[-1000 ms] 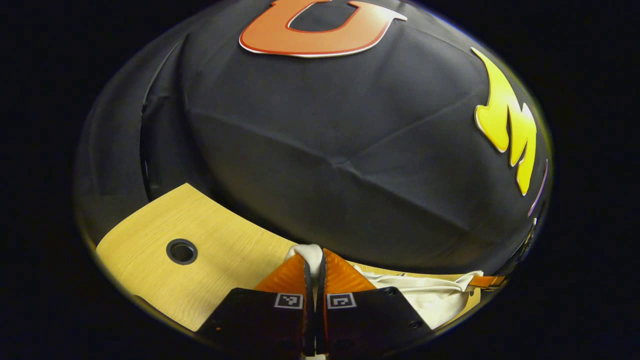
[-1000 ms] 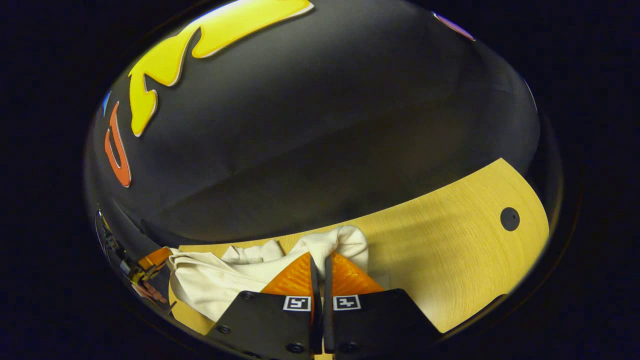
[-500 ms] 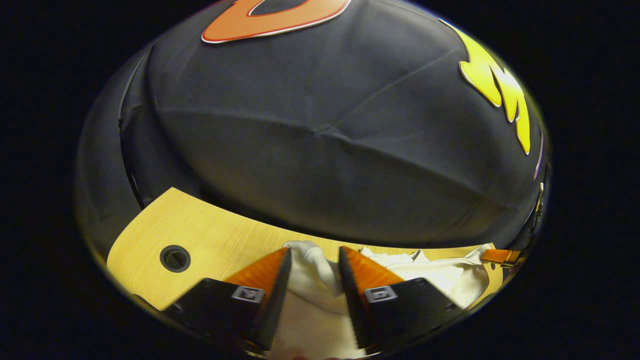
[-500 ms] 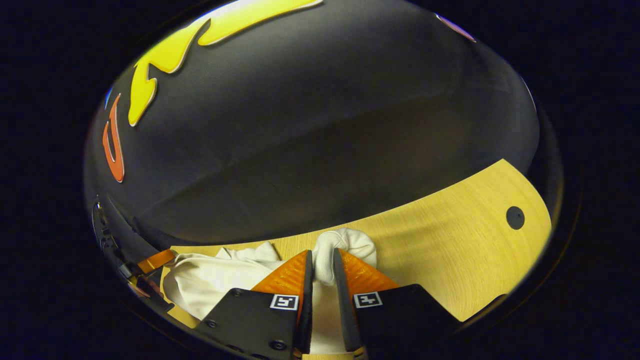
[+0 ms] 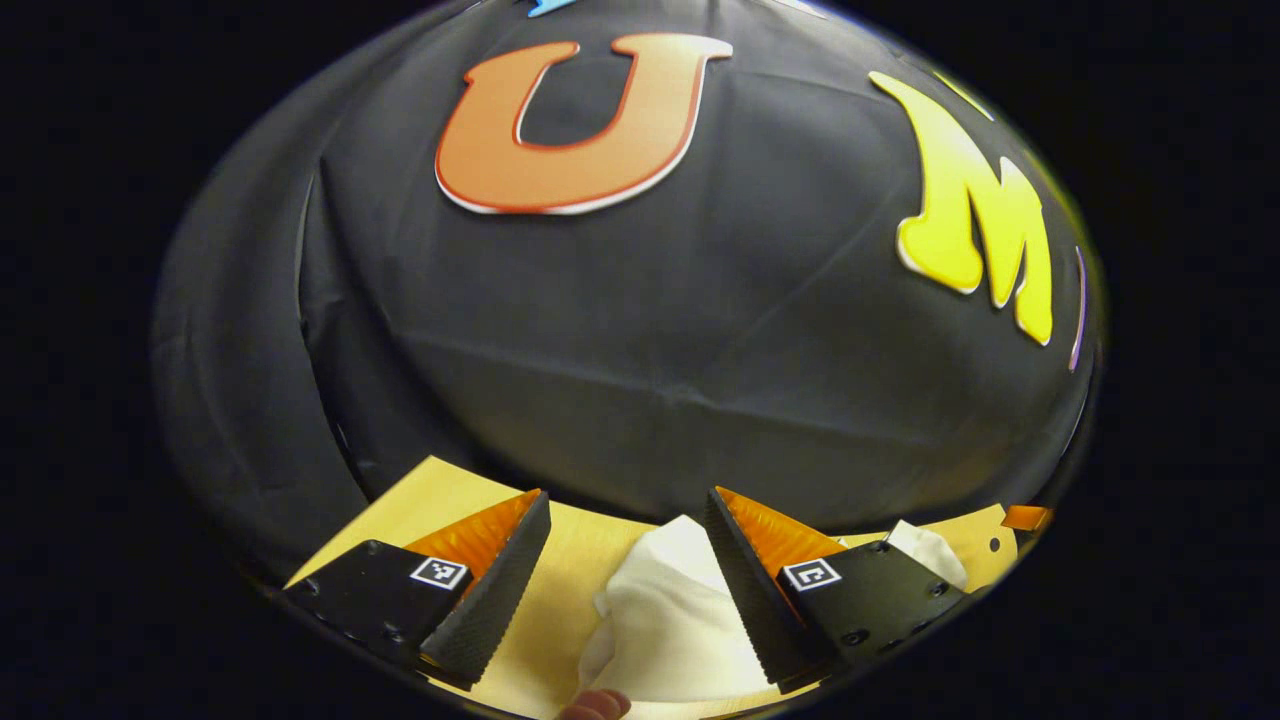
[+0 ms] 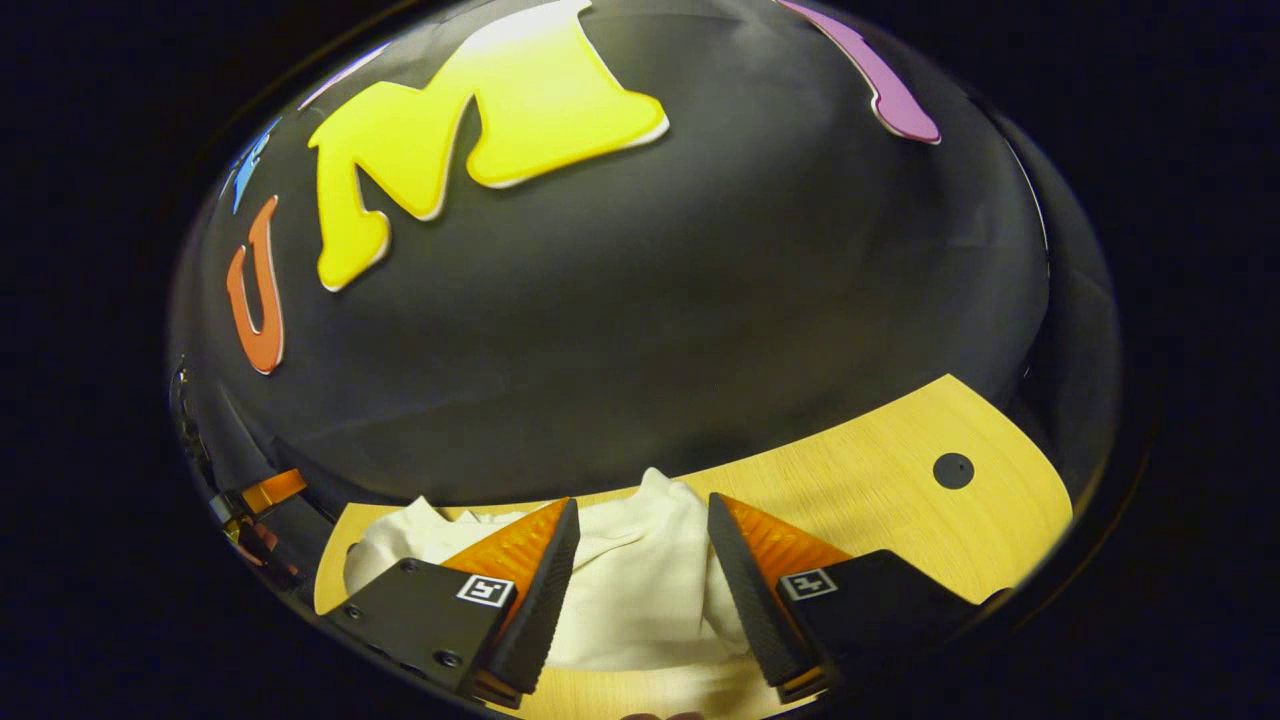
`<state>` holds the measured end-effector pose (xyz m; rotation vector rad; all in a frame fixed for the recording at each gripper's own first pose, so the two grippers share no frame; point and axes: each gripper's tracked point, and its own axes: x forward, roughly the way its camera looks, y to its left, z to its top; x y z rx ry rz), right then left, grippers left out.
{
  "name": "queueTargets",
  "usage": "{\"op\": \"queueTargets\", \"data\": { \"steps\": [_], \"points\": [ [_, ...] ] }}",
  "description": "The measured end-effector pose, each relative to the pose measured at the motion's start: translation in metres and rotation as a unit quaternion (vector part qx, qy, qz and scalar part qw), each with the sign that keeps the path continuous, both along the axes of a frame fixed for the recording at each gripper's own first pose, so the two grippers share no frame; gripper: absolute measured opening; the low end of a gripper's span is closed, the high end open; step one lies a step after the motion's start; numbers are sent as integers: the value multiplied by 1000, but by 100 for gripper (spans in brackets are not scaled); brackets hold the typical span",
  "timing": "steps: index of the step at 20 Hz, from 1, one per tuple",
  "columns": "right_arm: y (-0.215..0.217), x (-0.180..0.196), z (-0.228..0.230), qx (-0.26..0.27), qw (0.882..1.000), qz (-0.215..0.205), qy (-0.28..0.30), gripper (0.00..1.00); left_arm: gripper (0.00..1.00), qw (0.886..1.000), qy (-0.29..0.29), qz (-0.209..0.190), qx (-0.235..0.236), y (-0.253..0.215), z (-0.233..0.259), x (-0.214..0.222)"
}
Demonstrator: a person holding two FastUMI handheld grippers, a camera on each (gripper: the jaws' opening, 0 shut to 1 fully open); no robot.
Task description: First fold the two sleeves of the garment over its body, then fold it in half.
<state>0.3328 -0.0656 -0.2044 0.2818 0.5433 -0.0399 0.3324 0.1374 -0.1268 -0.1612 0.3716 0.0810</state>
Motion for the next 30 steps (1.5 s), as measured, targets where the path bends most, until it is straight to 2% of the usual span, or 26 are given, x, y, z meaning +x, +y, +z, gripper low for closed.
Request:
{"op": "queueTargets", "data": {
  "steps": [1,7,10,13,14,17,18,19,22,23,26,29,30],
  "points": [
    [-1,-10,18,-6,1000,0,-15,85,98,1000,-13,-2,5,-1,21,-12],
    [-2,-98,136,-56,994,19,-89,85,98,996,-78,-17,36,-21,136,-99],
    [8,-143,206,-84,984,34,-156,87,98,992,-115,-28,51,-27,190,-158],
    [29,-197,242,-94,976,64,-186,86,100,987,-141,-33,76,-34,221,-214],
    [33,-212,248,-96,975,68,-191,84,97,985,-148,-34,85,-36,225,-233],
    [44,-259,261,-87,970,74,-214,84,97,978,-173,-45,109,-52,225,-284],
    [46,-272,263,-87,968,72,-225,87,100,978,-173,-47,104,-58,220,-297],
    [44,-285,264,-92,966,66,-233,88,97,979,-170,-50,97,-64,212,-313],
    [46,-325,253,-119,960,63,-246,85,98,979,-181,-49,75,-84,203,-352],
    [48,-336,247,-124,961,63,-241,85,100,978,-187,-52,70,-89,202,-360],
    [57,-361,232,-102,968,66,-221,88,97,976,-204,-58,58,-97,201,-374],
    [51,-361,225,-109,968,64,-219,87,100,978,-190,-63,62,-95,194,-376],
    [53,-361,227,-107,968,64,-218,88,98,978,-186,-62,63,-96,192,-376]
  ]
}}
